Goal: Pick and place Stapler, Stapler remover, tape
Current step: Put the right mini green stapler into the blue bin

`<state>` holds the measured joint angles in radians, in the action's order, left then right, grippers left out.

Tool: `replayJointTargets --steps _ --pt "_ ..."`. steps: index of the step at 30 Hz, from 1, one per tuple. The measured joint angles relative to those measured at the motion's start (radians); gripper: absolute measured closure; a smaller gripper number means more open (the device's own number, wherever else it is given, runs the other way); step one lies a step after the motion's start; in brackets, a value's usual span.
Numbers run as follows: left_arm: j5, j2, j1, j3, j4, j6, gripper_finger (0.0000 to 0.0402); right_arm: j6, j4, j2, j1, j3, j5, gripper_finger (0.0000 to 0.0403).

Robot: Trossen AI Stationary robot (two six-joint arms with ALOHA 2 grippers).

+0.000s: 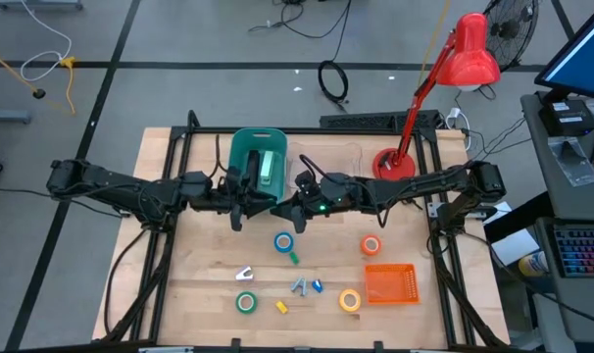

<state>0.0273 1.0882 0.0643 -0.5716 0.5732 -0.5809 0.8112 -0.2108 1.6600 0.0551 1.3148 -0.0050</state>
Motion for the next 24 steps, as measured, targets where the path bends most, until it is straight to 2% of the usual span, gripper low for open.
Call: replayJointTargets --steps 8,19,24 --pt "-0.008 0.000 0.000 0.000 0.000 0.022 0.0315 -0.001 -0.001 0.000 -0.002 0.000 0.001 0.0344" --pt "-0.007 0.000 0.001 0.000 -0.005 0.023 0.0234 -0.001 -0.005 0.000 -0.004 0.000 0.009 0.0344" --pt "0.010 0.000 0.002 0.000 -0.003 0.021 0.0225 0.000 -0.005 0.000 -0.005 0.000 0.013 0.0344"
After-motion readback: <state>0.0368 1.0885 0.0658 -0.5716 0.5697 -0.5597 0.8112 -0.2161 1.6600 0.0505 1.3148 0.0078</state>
